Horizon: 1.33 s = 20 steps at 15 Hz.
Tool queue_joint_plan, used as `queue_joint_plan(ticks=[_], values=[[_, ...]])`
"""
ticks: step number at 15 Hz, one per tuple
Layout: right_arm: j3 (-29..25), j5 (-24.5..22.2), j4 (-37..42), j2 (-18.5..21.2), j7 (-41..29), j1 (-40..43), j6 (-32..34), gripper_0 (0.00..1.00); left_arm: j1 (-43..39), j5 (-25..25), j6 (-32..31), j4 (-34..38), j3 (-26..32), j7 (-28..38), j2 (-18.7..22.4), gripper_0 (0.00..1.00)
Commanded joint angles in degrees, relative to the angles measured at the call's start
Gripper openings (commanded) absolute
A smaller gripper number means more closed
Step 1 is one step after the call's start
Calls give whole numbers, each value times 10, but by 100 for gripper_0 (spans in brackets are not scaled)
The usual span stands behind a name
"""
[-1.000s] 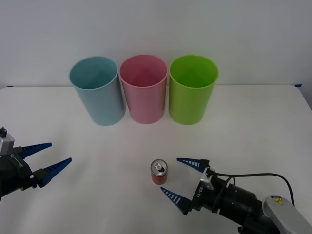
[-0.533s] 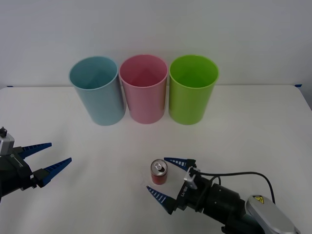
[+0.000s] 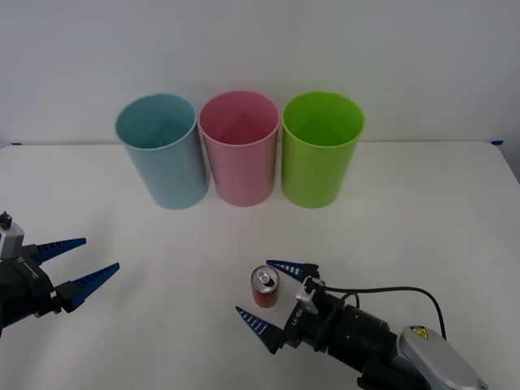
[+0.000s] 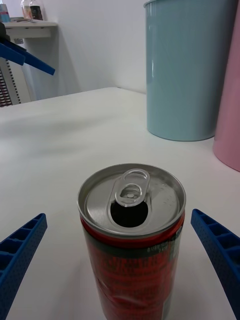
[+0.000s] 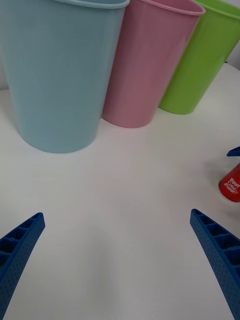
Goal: Put cans in the blue bin and PET bottles in the pink bin and trash in the green bin.
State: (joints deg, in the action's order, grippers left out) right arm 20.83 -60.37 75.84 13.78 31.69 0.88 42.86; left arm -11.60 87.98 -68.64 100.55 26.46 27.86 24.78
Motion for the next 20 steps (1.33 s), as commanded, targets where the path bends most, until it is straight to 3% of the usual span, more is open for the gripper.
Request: queue_joint_plan(ticks=[1, 15, 18, 20], values=[[-2, 4, 0, -1, 7, 0, -5, 0, 0, 0, 0, 0, 0, 0, 0, 100], [-1, 36, 6, -2, 30, 2, 19, 0, 0, 0, 0, 0, 0, 0, 0, 100], [-16, 71, 58, 22, 37, 18, 45, 0, 0, 0, 0, 0, 0, 0, 0, 100], [-30, 75, 142, 41, 35, 48, 46, 0, 0, 0, 0, 0, 0, 0, 0, 100]])
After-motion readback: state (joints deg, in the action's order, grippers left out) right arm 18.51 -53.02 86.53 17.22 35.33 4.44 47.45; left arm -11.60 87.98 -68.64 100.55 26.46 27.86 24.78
